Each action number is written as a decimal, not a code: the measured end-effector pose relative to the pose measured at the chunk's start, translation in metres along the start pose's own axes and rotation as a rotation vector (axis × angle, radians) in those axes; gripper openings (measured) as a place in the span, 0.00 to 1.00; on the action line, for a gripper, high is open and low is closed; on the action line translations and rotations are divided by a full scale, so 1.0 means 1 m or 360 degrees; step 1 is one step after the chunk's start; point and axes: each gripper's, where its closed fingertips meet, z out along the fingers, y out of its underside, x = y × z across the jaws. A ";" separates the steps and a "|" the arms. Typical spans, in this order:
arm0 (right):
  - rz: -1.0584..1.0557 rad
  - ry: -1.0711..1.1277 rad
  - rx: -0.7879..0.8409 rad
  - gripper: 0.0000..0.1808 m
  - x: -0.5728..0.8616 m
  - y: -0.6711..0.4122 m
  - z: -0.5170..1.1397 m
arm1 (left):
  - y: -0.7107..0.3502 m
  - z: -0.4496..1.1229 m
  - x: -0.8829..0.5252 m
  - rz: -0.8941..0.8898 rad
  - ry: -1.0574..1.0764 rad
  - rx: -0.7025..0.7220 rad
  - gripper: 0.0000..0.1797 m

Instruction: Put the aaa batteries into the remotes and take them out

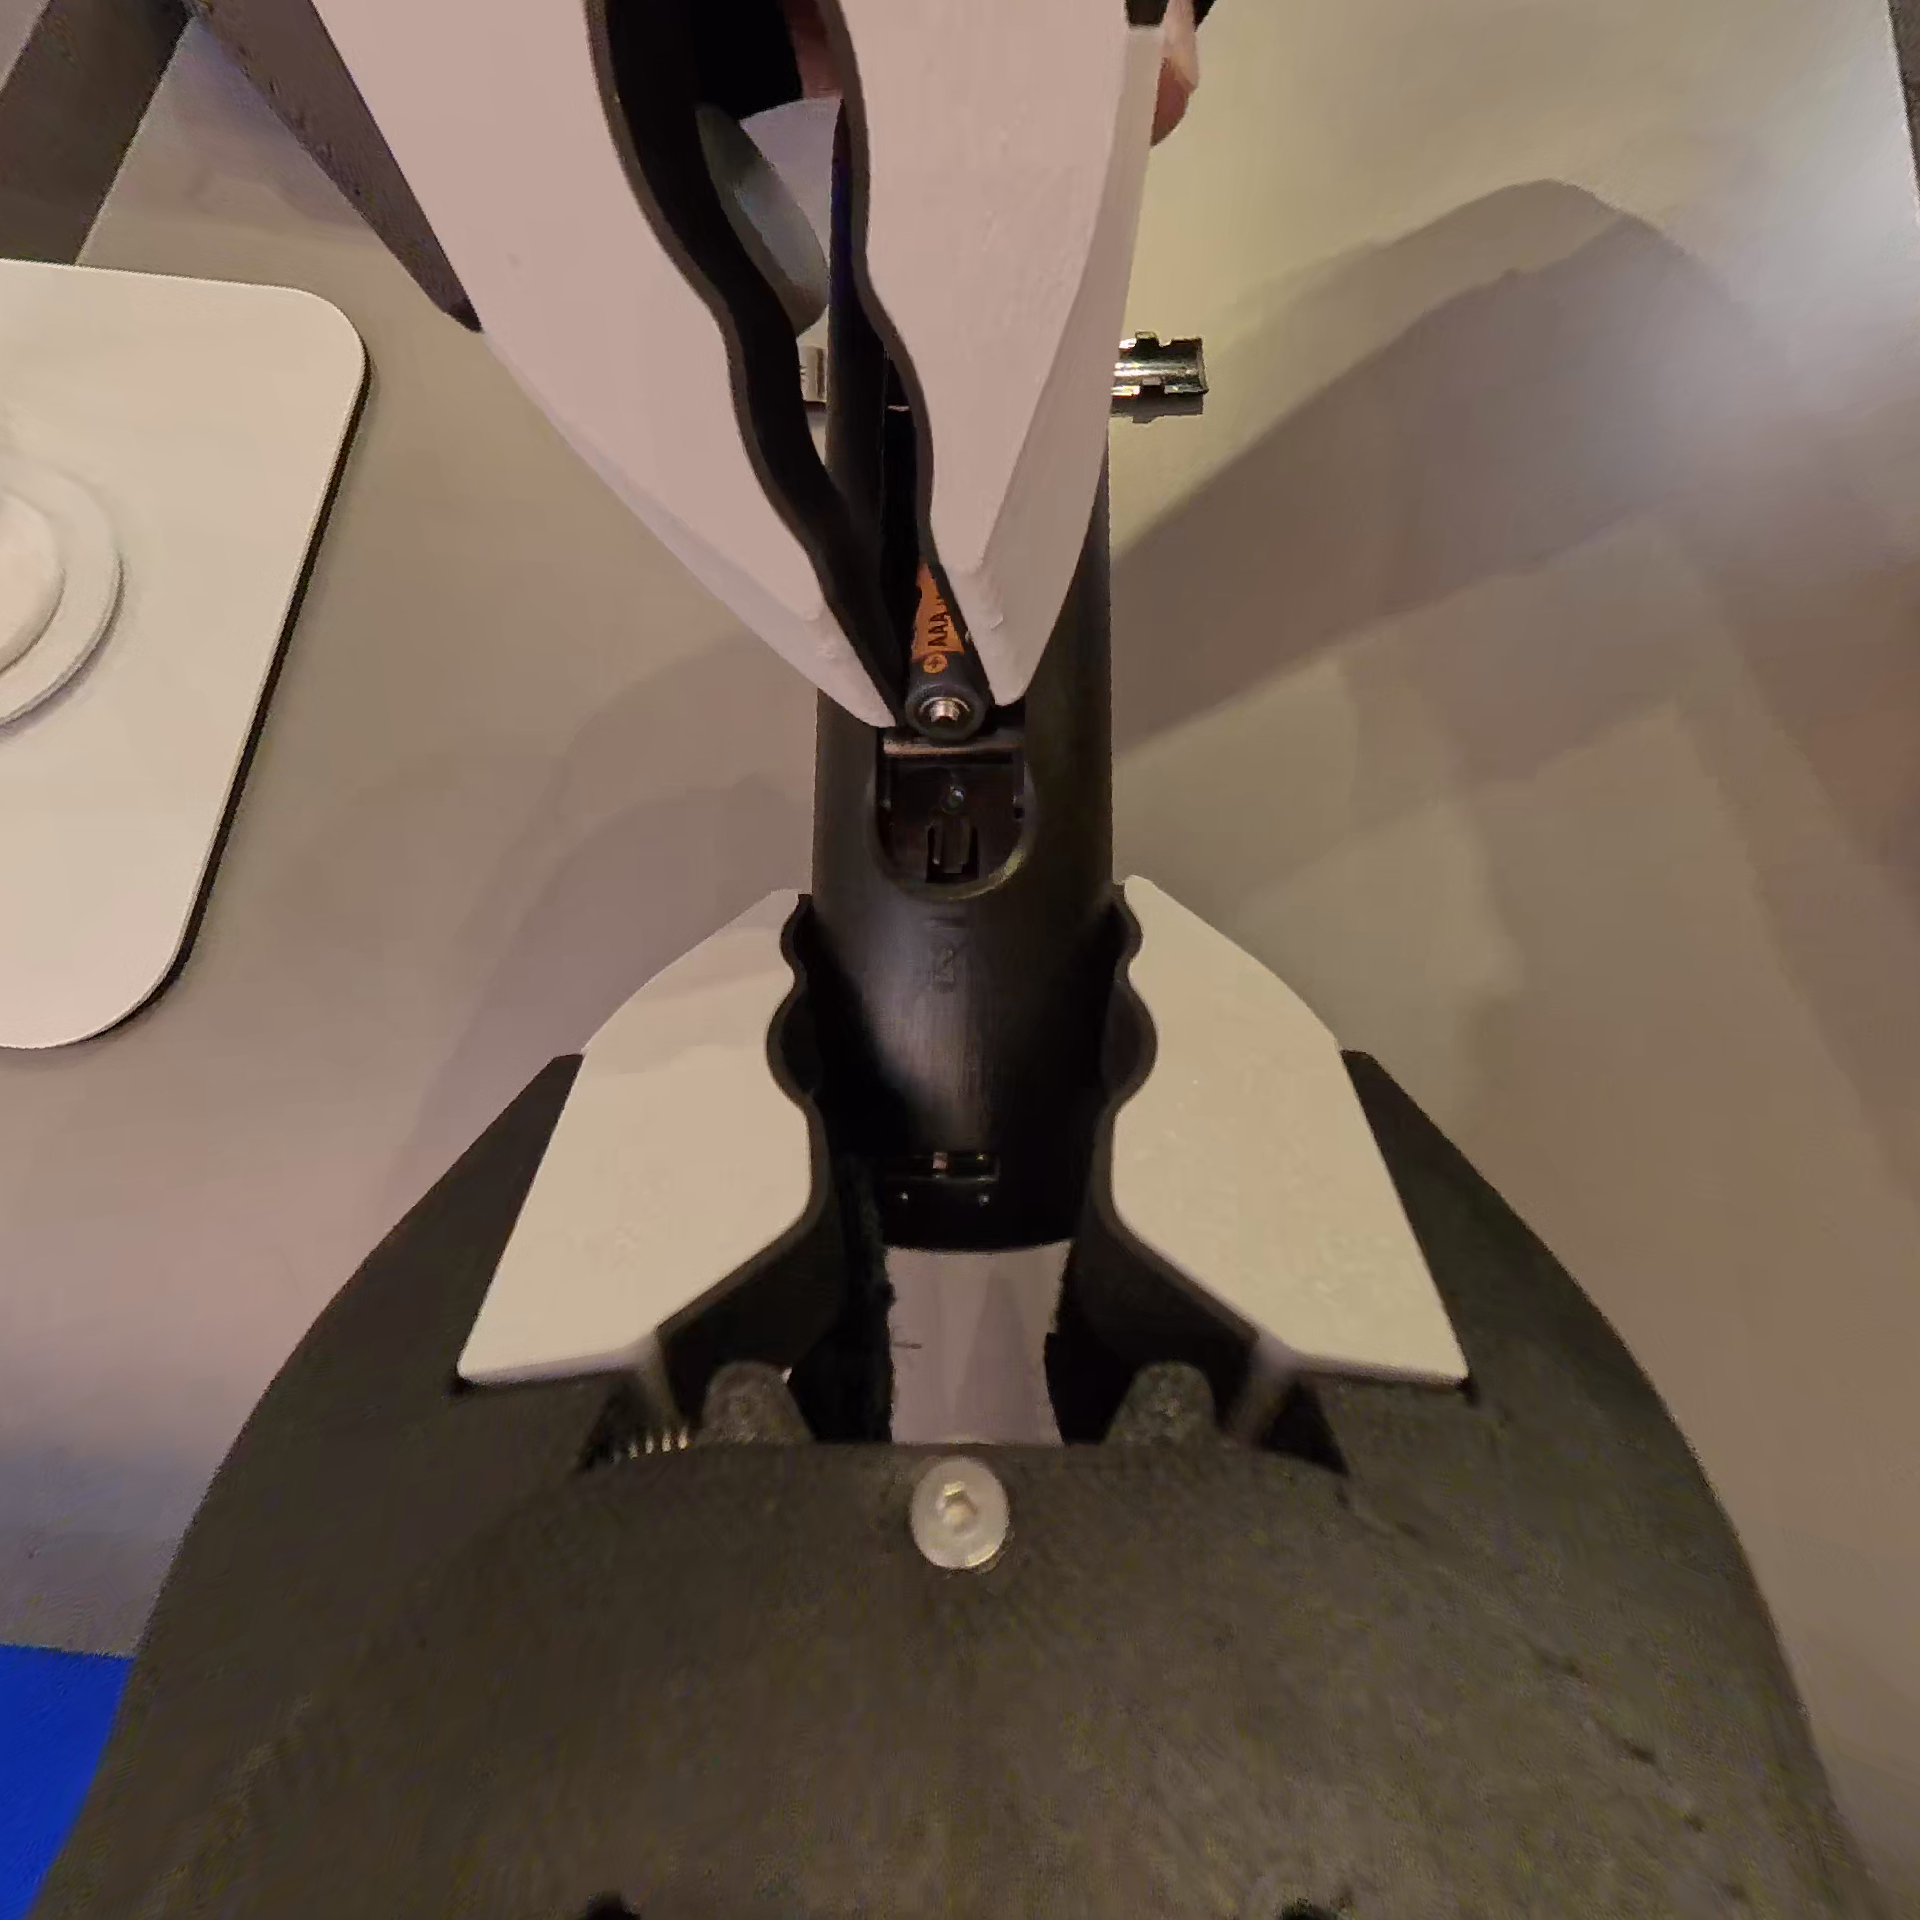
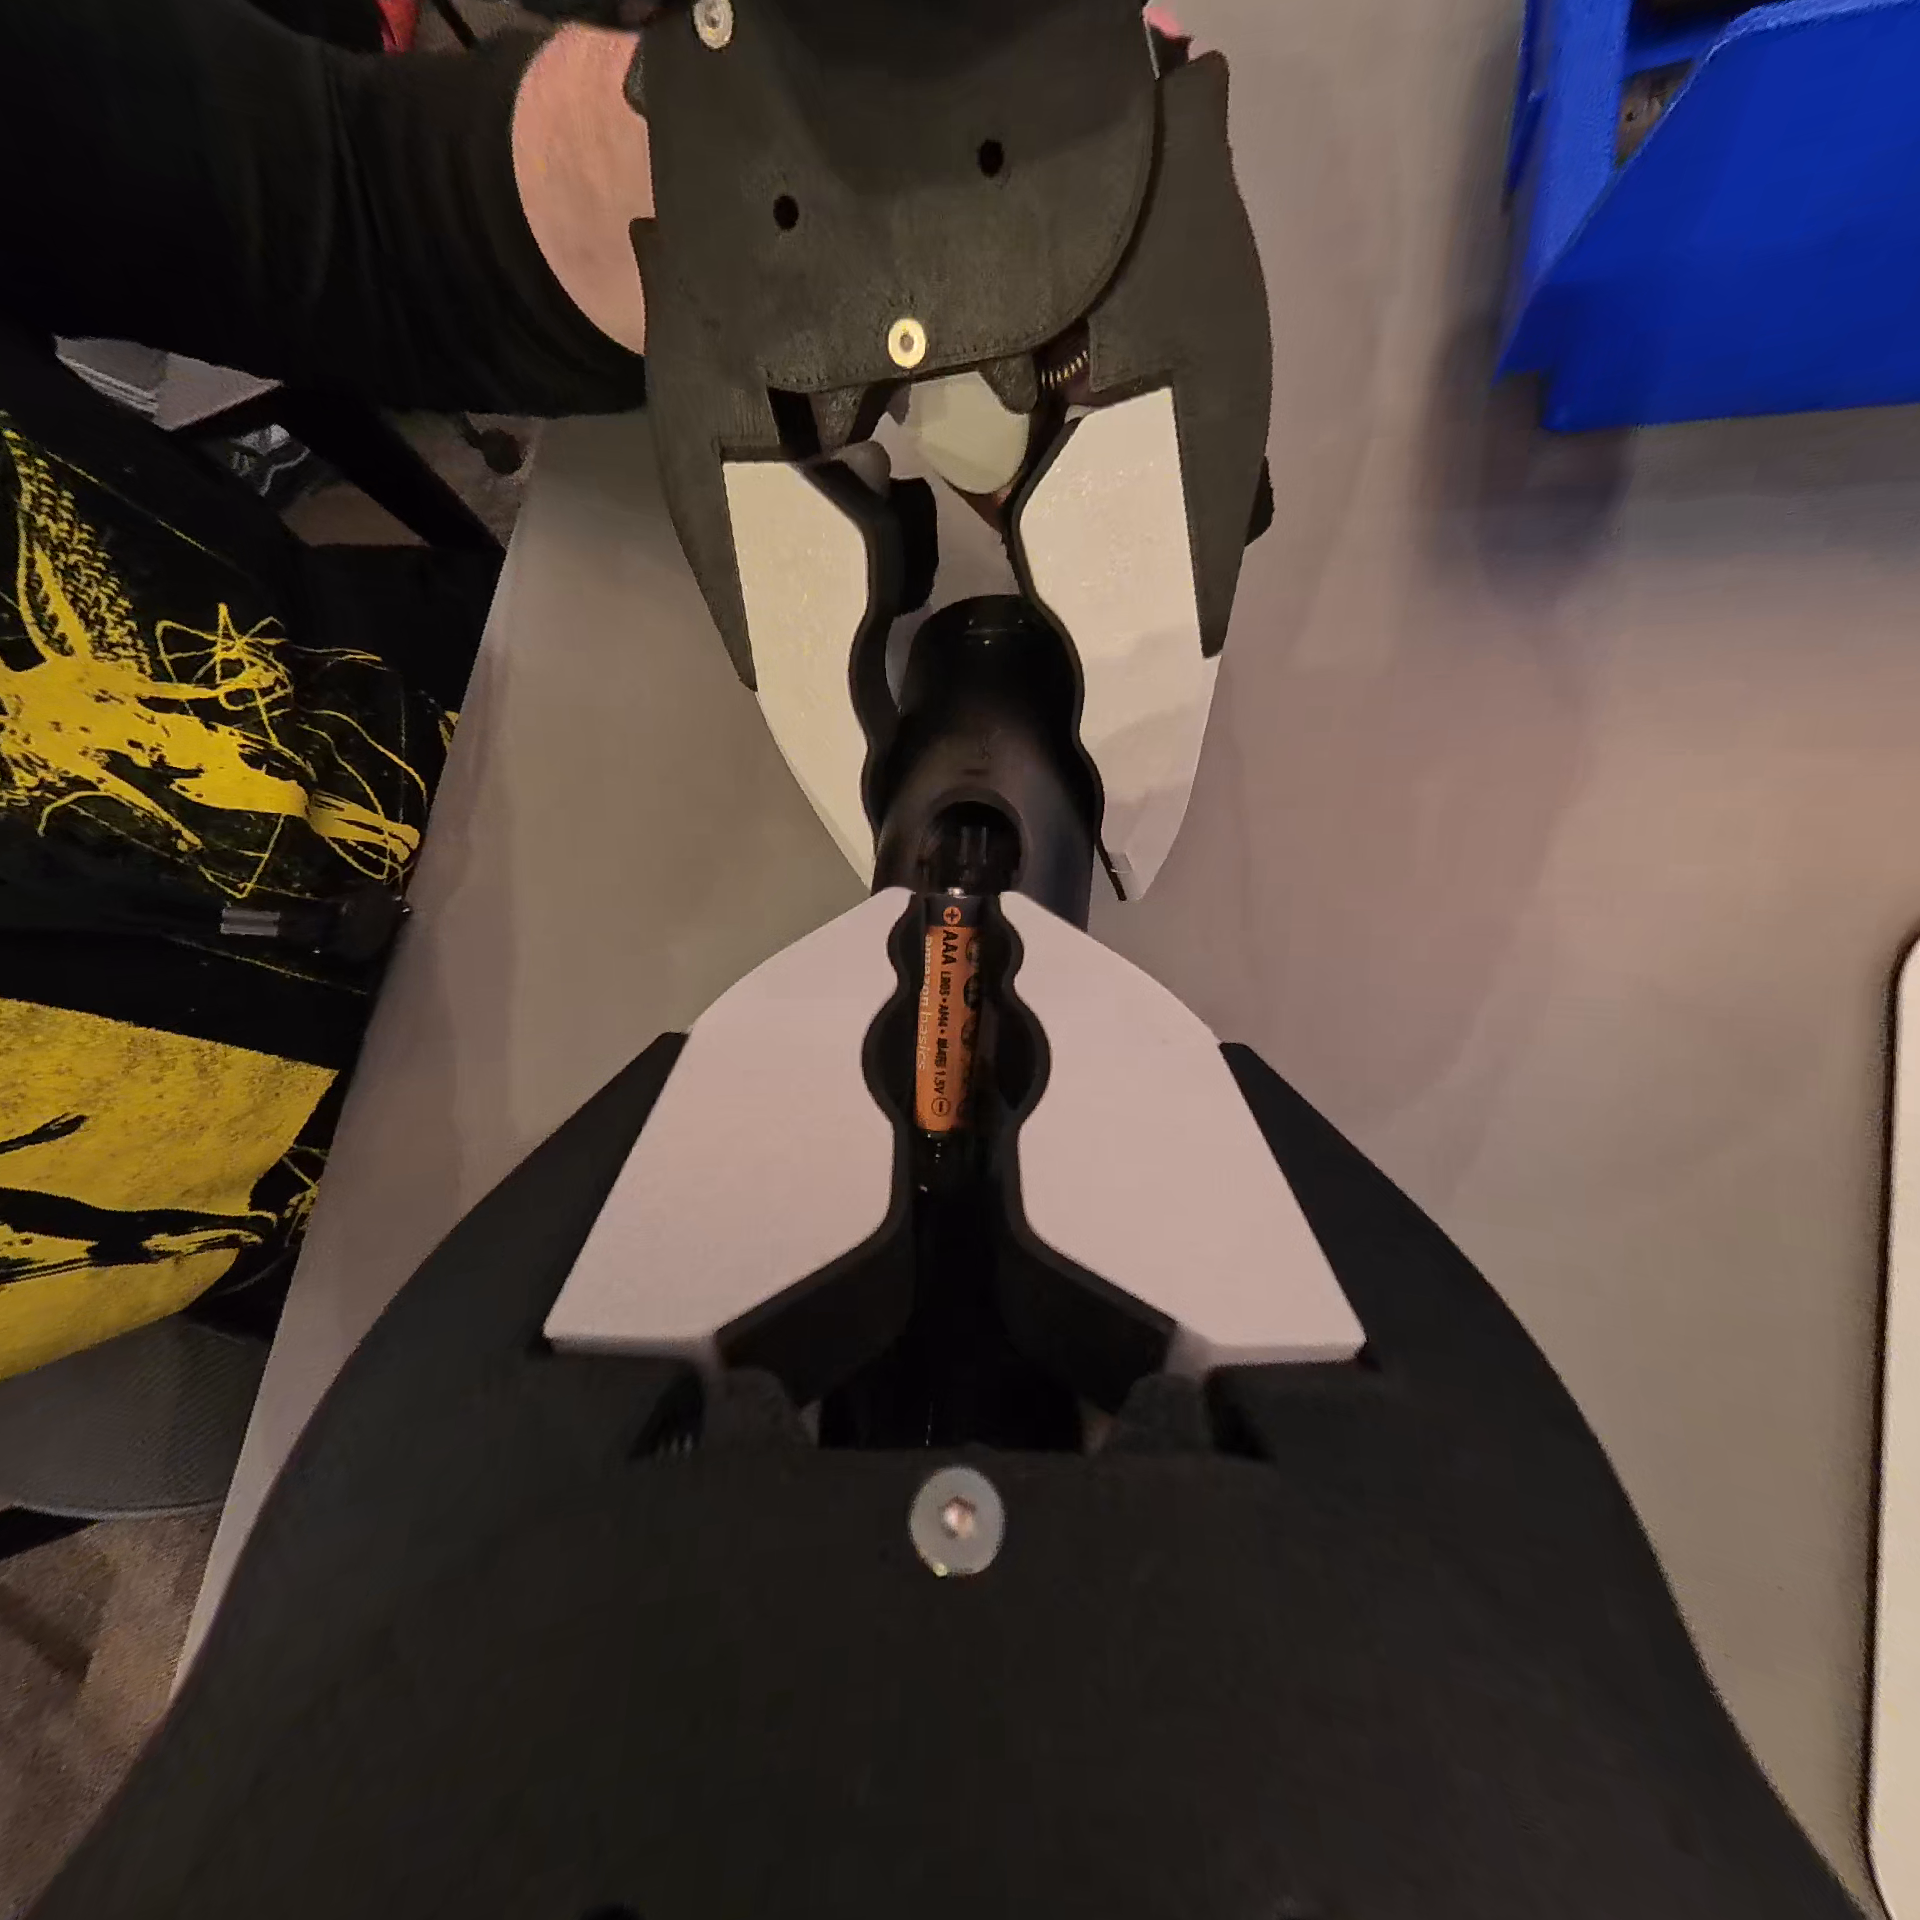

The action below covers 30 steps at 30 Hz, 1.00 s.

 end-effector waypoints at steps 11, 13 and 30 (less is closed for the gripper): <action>-0.0032 0.0041 -0.0136 0.06 0.001 0.009 -0.004 | -0.004 0.003 -0.004 0.0072 -0.0103 -0.0005 0.29; -0.0006 0.0035 -0.0143 0.06 0.001 0.011 -0.006 | -0.006 0.003 -0.005 0.0080 -0.0122 0.0003 0.29; -0.0012 0.0149 -0.0321 0.05 0.017 0.054 0.025 | -0.001 0.020 0.014 0.0323 -0.0065 -0.0037 0.13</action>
